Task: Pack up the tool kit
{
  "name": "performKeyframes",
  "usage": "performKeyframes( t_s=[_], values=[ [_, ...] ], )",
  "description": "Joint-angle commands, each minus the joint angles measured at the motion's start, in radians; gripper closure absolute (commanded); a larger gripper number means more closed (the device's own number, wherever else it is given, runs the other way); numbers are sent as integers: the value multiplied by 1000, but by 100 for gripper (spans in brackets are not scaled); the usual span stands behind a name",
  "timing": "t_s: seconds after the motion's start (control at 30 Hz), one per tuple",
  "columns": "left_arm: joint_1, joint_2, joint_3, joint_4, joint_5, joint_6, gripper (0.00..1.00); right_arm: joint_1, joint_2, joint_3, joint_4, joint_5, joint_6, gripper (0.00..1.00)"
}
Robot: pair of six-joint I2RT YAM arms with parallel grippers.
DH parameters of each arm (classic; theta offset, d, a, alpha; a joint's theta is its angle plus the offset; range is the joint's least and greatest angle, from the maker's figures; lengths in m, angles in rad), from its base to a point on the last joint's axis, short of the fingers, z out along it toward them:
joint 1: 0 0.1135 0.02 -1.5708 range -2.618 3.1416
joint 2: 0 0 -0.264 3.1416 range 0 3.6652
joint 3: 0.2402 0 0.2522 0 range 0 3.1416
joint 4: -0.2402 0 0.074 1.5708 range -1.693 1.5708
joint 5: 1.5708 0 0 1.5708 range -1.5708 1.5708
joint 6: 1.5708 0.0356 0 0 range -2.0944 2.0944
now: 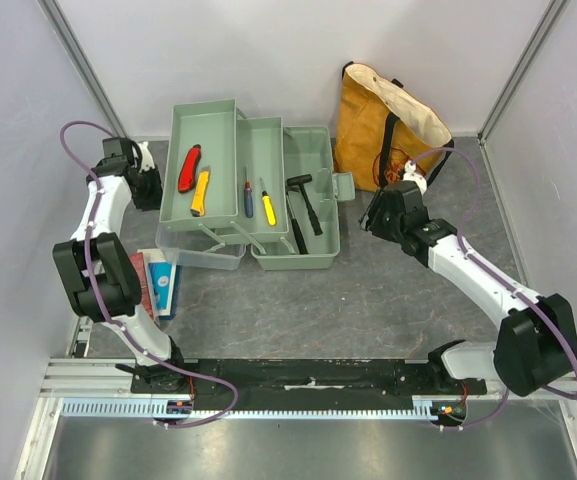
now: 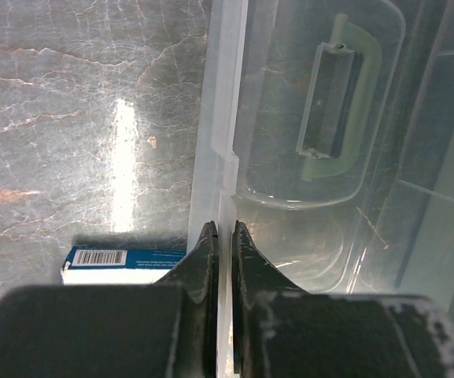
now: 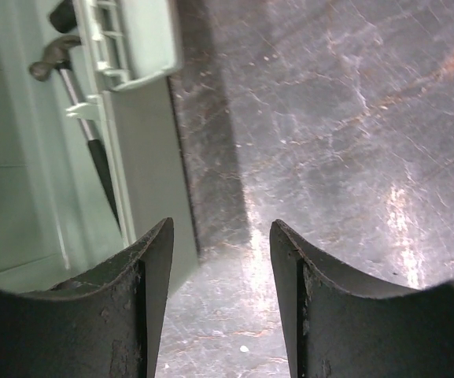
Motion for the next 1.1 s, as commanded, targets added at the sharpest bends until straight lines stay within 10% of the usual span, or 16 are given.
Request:
performKeyframes(
  t_s=[0.0, 0.6, 1.07],
  values=[
    [-34, -73, 67, -8, -45, -22, 98, -29, 34, -43, 3, -22, 21, 42],
    [-119, -234, 336, -121, -127, -40, 98, -32, 228, -95, 155, -176, 38, 45],
    [-425, -283, 400, -81, -267, 12, 98, 10, 280, -147, 405, -288, 127, 46]
  ],
)
